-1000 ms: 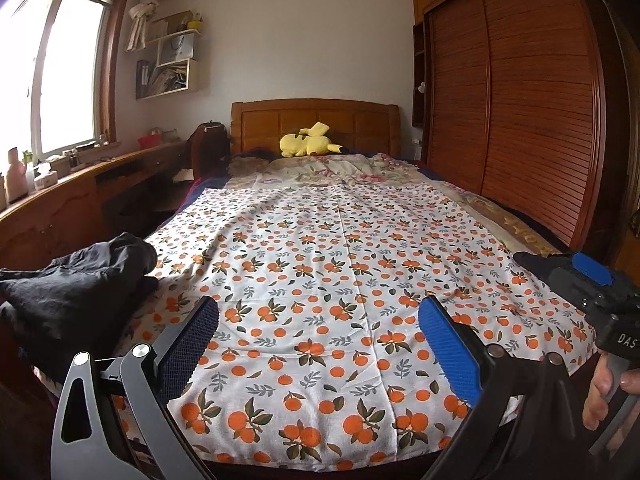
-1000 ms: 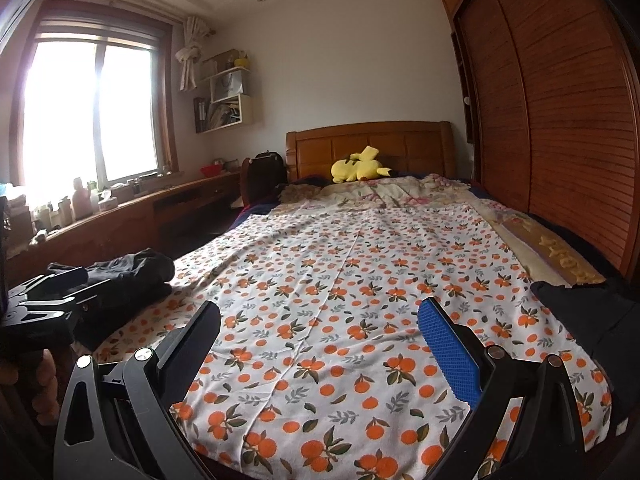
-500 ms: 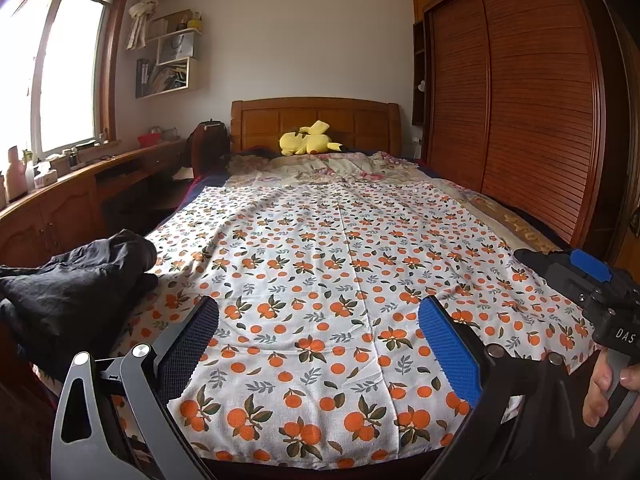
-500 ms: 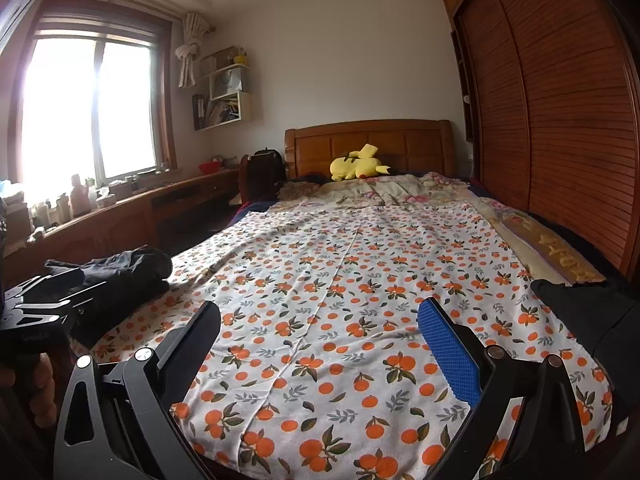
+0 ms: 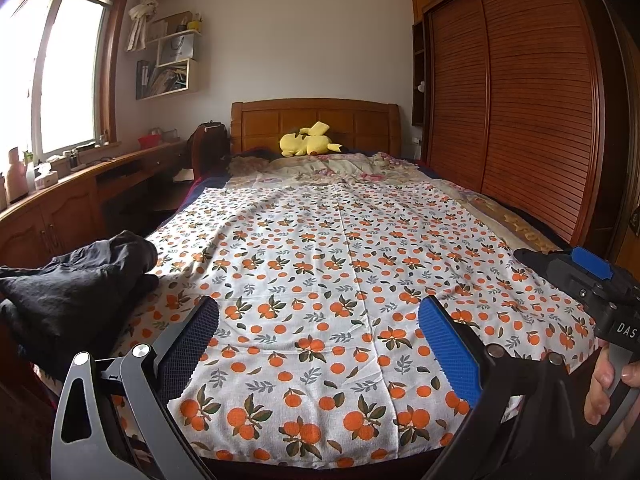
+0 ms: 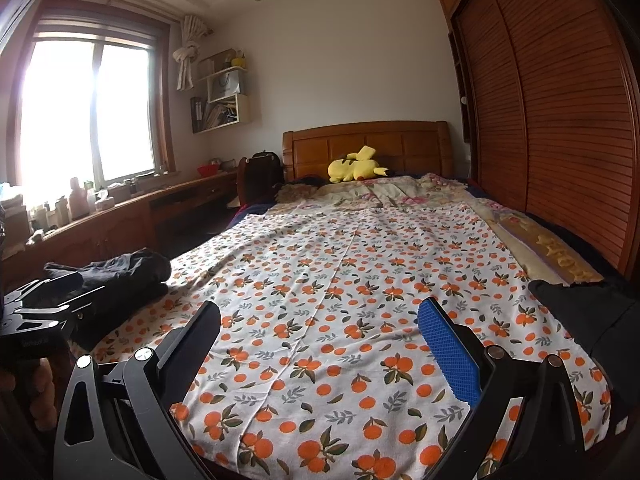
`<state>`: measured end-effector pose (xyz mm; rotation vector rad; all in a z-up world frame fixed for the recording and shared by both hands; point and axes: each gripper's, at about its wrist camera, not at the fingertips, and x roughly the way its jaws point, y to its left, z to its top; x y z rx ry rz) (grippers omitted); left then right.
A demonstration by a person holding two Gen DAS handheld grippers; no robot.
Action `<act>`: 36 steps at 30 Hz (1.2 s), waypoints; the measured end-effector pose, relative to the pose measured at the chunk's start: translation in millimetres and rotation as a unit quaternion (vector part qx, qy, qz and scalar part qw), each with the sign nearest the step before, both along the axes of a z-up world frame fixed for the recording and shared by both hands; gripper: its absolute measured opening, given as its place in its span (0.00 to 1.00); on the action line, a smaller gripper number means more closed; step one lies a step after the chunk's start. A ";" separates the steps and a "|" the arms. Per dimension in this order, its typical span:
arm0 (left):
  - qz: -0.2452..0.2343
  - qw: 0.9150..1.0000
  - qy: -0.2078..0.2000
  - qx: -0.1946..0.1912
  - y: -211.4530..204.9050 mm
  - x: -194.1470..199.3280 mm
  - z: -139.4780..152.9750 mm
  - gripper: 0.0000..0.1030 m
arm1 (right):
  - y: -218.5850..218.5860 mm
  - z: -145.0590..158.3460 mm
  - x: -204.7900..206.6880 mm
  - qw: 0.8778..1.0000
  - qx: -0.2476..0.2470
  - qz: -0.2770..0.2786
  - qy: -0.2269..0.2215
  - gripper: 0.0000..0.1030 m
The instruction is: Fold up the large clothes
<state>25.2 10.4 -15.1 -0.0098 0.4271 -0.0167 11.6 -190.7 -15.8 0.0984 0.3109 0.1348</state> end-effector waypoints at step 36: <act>-0.001 1.000 -0.005 0.001 0.7 -4.5 5.8 0.98 | -2.5 -0.2 -2.4 1.000 0.001 -0.003 0.000 0.93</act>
